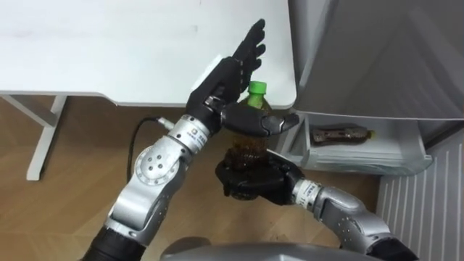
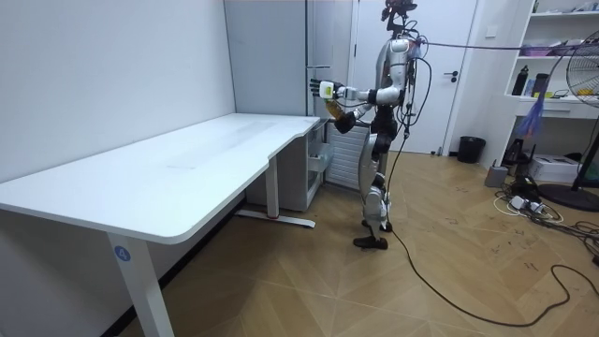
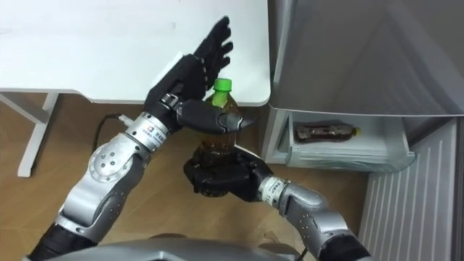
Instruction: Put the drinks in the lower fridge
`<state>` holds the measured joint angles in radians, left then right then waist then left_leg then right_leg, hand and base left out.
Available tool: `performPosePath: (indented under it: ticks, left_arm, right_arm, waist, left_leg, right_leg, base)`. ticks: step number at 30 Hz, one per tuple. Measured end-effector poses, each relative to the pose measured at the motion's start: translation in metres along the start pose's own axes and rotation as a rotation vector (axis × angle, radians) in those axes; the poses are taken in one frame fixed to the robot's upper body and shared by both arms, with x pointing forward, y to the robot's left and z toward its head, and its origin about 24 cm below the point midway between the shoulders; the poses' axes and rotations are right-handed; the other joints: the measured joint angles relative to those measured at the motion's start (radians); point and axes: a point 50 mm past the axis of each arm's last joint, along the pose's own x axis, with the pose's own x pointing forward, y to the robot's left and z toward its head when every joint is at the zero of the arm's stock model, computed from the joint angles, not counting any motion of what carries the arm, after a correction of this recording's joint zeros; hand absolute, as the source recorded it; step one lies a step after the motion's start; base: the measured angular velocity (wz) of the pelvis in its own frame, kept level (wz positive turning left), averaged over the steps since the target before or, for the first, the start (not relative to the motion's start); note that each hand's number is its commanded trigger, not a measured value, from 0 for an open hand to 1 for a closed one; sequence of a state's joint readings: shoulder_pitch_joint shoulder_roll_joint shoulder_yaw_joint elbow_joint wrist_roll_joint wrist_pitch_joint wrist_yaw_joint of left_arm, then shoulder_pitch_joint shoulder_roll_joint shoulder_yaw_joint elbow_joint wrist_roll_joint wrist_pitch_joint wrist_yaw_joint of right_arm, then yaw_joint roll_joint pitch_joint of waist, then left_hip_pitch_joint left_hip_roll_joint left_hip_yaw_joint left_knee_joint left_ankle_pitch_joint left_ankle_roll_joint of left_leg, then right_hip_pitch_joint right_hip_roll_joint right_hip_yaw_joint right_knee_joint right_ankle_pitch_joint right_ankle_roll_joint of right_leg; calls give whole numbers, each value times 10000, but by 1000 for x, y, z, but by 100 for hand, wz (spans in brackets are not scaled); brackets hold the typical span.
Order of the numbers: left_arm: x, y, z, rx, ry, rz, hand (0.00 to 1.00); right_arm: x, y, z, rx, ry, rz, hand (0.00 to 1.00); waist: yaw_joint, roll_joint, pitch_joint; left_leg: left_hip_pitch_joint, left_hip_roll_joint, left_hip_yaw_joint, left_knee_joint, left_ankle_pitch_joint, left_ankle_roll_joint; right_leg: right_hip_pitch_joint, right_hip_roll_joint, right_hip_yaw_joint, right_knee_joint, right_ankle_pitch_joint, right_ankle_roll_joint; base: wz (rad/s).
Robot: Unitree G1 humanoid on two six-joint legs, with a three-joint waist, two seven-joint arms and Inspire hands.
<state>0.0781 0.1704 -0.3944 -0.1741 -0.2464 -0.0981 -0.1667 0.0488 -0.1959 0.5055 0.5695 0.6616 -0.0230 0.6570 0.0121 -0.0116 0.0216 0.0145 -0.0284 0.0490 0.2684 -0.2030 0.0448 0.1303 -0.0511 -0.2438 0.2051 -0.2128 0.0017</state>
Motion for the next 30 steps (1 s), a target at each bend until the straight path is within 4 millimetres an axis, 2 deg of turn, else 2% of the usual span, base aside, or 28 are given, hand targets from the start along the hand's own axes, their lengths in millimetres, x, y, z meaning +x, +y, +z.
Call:
performPosePath:
  ticks: [5, 7, 11, 14, 18, 22, 25, 28, 30]
  left_arm:
    - [-1, 5, 12, 287, -639, 231, 0]
    - [-3, 17, 17, 471, -841, 918, 0]
    - [-10, 40, 24, 968, -1178, 2610, 0]
    - [-20, 59, 28, 1152, -1363, 4000, 0]
    - [-39, 81, 30, 1401, -1304, 5634, 0]
    - [-51, 95, 34, 2053, -1380, 6863, 0]
    - [-68, 100, 26, 2423, -908, 7754, 0]
    - [-82, 110, 7, 2273, -36, 8794, 0]
    - [-91, 115, -7, 1547, 497, 9483, 0]
  right_arm:
    - [-5, -5, 2, -180, 19, -261, 100]
    - [-11, -10, 1, -327, 161, -474, 100]
    - [-24, -16, -7, -270, 315, -995, 100]
    - [-34, -20, -13, -5, 273, -1452, 100]
    - [-40, -23, -15, 139, 150, -1761, 100]
    - [-46, -25, -19, 236, 151, -2016, 100]
    - [-50, -25, -24, 342, 258, -2147, 100]
    - [-52, -25, -29, 520, 401, -2400, 100]
    - [-54, -27, -29, 615, 457, -2599, 100]
  waist:
    - [185, 75, -25]
    - [256, 172, 9]
    - [537, 435, -54]
    - [765, 455, -65]
    - [877, 452, -68]
    - [1127, 358, -63]
    - [1265, 314, -56]
    - [1372, 309, -55]
    - [1388, 341, -45]
  left_leg:
    - [173, -1, 22, -29, -1, 0]
    - [329, -6, 7, -133, 0, 0]
    - [382, 1, 25, -170, 1, -2]
    - [397, 12, 9, -213, 18, -25]
    - [486, -8, 5, -320, 47, -24]
    - [518, -16, 15, -315, 47, -23]
    - [657, -23, 25, -382, 46, -25]
    - [699, -22, -13, -447, 44, -28]
    - [796, -23, -10, -434, 46, -30]
  right_leg:
    - [139, 3, 35, -12, 1, 0]
    - [296, 1, -9, -30, 3, 1]
    - [328, 2, -37, -29, 3, 1]
    - [326, 10, -70, -29, 2, 1]
    - [340, -4, -61, -35, 2, 2]
    - [324, -6, -66, -97, 2, 2]
    - [522, -2, -101, -188, 2, 3]
    - [600, 0, -239, -225, 1, 3]
    - [597, -10, -252, -232, 2, 3]
  base:
    - [-2]
    - [2]
    - [0]
    - [0]
    - [0]
    - [0]
    - [0]
    - [4]
    - [-2]
